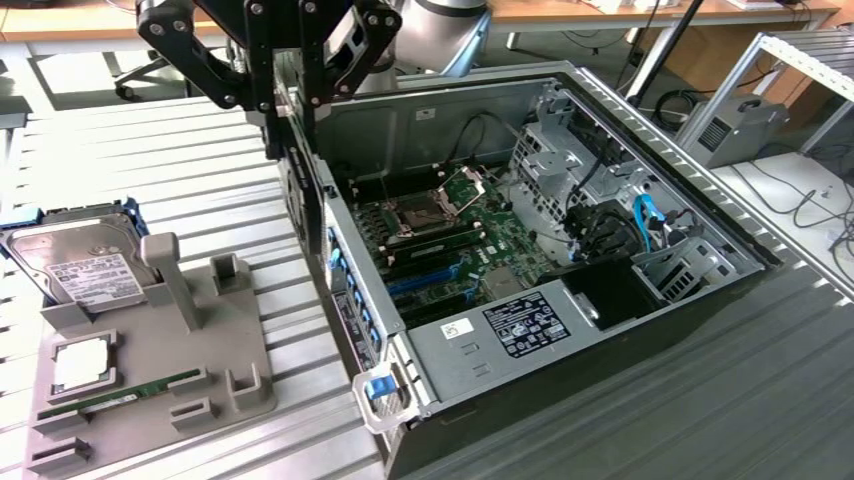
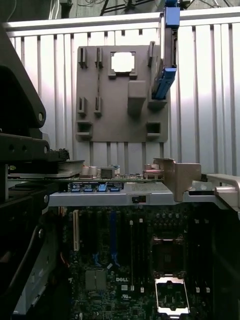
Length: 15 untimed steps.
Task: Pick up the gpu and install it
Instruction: 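Pick up the gpu and move the gpu toward the slot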
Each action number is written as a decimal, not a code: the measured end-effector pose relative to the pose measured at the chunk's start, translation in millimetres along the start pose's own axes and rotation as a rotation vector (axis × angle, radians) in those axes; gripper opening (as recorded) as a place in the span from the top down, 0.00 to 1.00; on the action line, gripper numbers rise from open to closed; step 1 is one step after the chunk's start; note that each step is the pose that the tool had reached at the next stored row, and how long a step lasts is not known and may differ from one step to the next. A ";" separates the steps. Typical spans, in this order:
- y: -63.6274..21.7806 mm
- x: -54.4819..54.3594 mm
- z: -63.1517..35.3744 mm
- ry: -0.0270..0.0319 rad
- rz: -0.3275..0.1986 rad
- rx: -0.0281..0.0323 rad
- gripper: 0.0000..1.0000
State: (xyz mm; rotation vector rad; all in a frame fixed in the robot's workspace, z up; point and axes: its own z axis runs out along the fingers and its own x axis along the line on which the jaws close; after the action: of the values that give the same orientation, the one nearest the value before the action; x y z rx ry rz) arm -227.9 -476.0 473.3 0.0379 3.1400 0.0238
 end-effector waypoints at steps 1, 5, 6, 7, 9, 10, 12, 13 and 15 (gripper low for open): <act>-0.8 -0.4 0.1 0.0000 0.000 -0.0001 0.74; -4.1 -2.5 0.5 0.0001 0.000 -0.0001 0.74; -4.8 -3.0 0.6 0.0001 0.000 -0.0001 0.74; -5.5 -3.6 0.8 0.0001 0.000 -0.0001 0.74; -6.9 -4.7 0.9 0.0003 0.000 0.0000 0.74; -7.6 -5.6 1.1 0.0003 0.000 -0.0002 0.74; -8.7 -6.8 1.2 0.0004 0.000 -0.0001 0.74; -9.2 -7.3 1.4 0.0004 0.000 -0.0001 0.74; -10.3 -8.6 1.5 0.0005 0.000 0.0000 0.74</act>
State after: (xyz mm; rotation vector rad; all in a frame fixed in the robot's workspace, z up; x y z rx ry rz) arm -219.6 -486.5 471.6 0.0380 3.1405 0.0239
